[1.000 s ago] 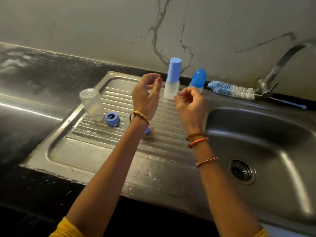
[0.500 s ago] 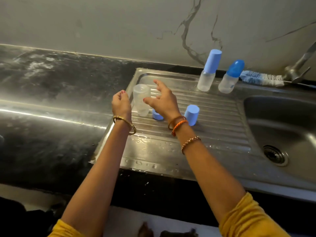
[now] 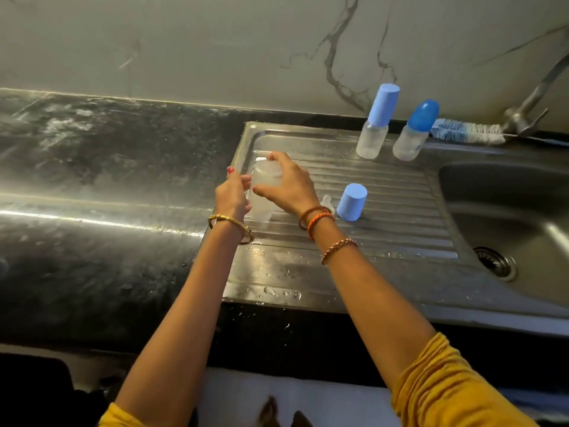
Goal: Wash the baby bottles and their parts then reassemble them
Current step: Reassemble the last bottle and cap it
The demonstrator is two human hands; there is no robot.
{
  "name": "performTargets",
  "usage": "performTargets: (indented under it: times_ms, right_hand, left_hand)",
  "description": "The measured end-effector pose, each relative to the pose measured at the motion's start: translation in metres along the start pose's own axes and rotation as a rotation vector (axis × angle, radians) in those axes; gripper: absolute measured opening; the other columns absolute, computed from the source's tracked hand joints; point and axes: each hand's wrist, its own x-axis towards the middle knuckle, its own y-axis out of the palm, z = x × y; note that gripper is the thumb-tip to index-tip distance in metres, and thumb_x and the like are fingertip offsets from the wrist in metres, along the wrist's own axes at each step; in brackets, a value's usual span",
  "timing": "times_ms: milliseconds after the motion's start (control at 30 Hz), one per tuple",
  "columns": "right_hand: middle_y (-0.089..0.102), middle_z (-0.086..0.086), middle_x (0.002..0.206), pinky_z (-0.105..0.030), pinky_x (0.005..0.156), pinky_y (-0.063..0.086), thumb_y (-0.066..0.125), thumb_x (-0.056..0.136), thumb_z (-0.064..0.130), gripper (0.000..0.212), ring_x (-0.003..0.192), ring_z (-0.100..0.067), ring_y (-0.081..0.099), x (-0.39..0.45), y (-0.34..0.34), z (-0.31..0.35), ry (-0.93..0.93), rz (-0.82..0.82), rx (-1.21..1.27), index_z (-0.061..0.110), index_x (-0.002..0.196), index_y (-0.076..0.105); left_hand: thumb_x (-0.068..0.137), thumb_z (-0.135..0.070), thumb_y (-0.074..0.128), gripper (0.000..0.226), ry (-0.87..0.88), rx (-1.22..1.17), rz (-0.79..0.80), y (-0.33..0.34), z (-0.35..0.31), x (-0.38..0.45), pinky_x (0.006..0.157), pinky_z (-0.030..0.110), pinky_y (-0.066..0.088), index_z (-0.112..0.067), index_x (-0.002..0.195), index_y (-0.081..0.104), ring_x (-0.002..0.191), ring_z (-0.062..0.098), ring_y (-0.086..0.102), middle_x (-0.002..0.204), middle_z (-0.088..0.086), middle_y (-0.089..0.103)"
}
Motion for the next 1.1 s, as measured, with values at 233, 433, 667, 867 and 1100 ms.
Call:
performTargets:
  times_ms: [233,433,667,867,1100]
  right_hand:
    - [0.049,-0.010,0.125,-0.037,0.075,0.056,0.070,0.078,0.009,0.052,0.112,-0.026,0.053,-0.053,-0.114,-0.034,0.204,-0.029,0.462,0.013,0.124,0.046]
    - [0.060,-0.006,0.110,-0.026,0.064,0.057,0.073,0.068,0.023,0.055,0.097,-0.018,0.064,-0.121,-0.243,-0.066,0.157,-0.372,0.850,0.013,0.117,0.050]
    - [0.062,-0.009,0.105,-0.027,0.064,0.054,0.065,0.082,0.025,0.027,0.101,-0.028,0.061,-0.177,-0.277,-0.161,0.529,-0.725,0.758,0.013,0.105,0.058]
    - [0.059,-0.013,0.116,-0.019,0.053,0.052,0.076,0.072,0.022,0.051,0.094,-0.021,0.062,-0.183,-0.239,-0.182,0.553,-0.927,0.737,0.002,0.114,0.054]
    - [0.063,-0.006,0.089,-0.023,0.059,0.049,0.072,0.058,0.057,0.061,0.073,-0.014,0.057,-0.164,-0.166,-0.099,0.506,-0.152,1.360,0.011,0.098,0.061]
  left_hand:
    - [0.100,-0.035,0.031,0.036,0.111,0.006,0.155,0.035,0.005,-0.060,0.057,0.020,0.039,-0.014,0.098,0.060,0.066,0.011,0.053,0.088,-0.001,0.062]
    - [0.098,-0.031,0.040,0.029,-0.011,-0.041,0.459,0.102,0.022,-0.127,0.052,0.018,0.035,-0.023,0.076,0.058,0.049,0.004,0.052,0.067,-0.010,0.062]
    - [0.095,-0.029,0.050,0.020,-0.010,0.039,0.662,0.147,0.056,-0.188,0.054,0.018,0.040,-0.019,0.083,0.062,0.057,0.006,0.056,0.077,-0.007,0.064]
    - [0.090,-0.022,0.058,0.008,0.022,0.129,0.678,0.144,0.063,-0.185,0.057,0.018,0.042,-0.016,0.086,0.059,0.065,0.007,0.054,0.087,0.000,0.061]
    - [0.077,-0.018,0.066,0.046,0.282,0.050,0.757,0.106,0.038,-0.160,0.068,0.017,0.049,-0.010,0.122,0.055,0.082,0.004,0.063,0.104,-0.001,0.063]
